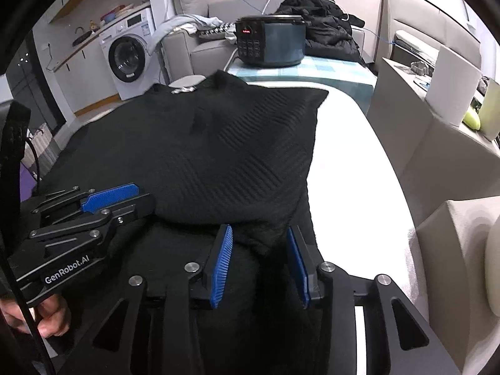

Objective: Fold small clothes
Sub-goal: 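Open the right gripper to release the folded sleeve, then reach the left gripper to the other sleeve and close on it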

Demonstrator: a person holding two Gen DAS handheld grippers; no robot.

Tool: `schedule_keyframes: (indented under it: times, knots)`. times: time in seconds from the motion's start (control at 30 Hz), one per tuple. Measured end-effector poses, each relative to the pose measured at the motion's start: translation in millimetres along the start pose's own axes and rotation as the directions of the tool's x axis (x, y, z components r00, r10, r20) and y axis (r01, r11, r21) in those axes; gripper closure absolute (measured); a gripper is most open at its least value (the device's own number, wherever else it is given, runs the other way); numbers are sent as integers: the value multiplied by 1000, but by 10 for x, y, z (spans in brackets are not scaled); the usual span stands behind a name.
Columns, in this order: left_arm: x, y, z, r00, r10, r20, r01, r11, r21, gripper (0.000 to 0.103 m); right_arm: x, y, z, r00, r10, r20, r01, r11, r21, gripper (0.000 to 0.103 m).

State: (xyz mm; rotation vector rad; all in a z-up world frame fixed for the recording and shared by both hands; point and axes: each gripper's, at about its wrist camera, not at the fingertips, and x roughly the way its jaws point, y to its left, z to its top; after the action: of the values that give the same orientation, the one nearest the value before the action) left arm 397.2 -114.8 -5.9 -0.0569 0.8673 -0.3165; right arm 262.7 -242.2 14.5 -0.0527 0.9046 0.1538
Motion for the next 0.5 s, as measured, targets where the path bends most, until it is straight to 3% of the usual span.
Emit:
schedule_keyframes:
  times: [0.13, 0.23, 0.37, 0.5]
  knots:
    - [-322, 106, -53, 997, 54, 47, -53, 998, -22, 33, -208, 80, -6, 999, 19, 36, -20, 1000, 12, 43]
    - [-566, 232, -108, 994, 77, 74, -73, 996, -51, 19, -313, 198, 9, 998, 23, 56, -23, 1000, 4, 34]
    - [-874, 475, -234, 990, 104, 98, -94, 990, -104, 3, -439, 381, 16, 996, 32, 78, -32, 999, -7, 19]
    - [-1127, 825, -389, 980, 168, 107, -149, 975, -167, 1, -493, 593, 8, 997, 44, 69, -43, 999, -24, 13]
